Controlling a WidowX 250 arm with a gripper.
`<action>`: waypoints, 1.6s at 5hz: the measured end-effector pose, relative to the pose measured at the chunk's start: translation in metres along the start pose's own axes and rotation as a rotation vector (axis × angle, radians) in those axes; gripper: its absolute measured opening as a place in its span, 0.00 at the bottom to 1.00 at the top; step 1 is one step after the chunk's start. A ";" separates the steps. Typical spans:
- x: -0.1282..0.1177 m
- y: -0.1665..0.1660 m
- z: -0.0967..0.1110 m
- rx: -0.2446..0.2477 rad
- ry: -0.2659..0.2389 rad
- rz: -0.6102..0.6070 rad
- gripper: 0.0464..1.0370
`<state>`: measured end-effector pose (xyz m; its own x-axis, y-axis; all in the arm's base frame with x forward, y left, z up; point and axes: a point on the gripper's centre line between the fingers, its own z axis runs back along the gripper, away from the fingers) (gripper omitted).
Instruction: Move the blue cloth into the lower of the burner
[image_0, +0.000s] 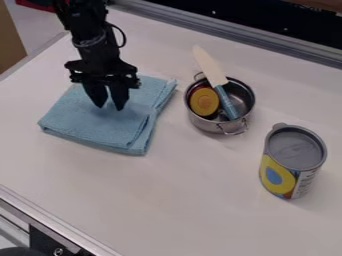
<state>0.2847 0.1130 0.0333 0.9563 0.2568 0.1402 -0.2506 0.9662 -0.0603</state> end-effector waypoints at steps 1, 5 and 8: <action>0.004 -0.001 0.000 0.021 -0.022 -0.005 0.13; 0.003 0.010 -0.023 0.078 -0.023 0.003 0.01; -0.047 0.035 -0.016 0.081 0.056 -0.135 0.01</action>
<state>0.2337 0.1346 0.0089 0.9884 0.1246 0.0866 -0.1281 0.9911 0.0352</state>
